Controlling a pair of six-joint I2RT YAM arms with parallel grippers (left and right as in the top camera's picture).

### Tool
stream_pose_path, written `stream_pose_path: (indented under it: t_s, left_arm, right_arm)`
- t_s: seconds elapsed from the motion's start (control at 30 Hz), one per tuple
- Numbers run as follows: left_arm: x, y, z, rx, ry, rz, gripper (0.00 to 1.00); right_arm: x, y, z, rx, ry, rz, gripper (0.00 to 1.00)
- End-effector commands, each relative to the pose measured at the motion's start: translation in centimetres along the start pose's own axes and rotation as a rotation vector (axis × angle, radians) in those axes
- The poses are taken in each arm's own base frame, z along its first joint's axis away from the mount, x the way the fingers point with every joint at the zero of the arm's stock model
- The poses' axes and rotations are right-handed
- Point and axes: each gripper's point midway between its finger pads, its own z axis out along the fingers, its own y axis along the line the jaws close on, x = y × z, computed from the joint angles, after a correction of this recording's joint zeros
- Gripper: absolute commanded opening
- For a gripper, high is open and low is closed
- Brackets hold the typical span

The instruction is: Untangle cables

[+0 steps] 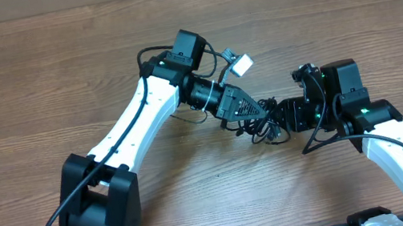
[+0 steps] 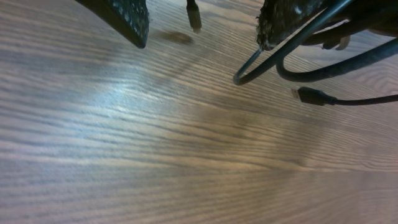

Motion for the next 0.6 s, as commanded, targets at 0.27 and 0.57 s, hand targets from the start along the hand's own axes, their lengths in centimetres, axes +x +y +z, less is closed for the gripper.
stream_pose_path:
  t_s: [0.27,0.57]
  left_arm:
    - [-0.7,1.8,-1.0,-0.120,-0.010,0.002,0.04]
    - [-0.2,4.9,-1.8,-0.299,0.013,0.003,0.04]
  right_arm:
    - [-4.3,1.6,-0.7,-0.068,-0.146,0.051,0.40]
    - [-4.9,0.9,-0.8,-0.052,-0.170,0.331,0.04]
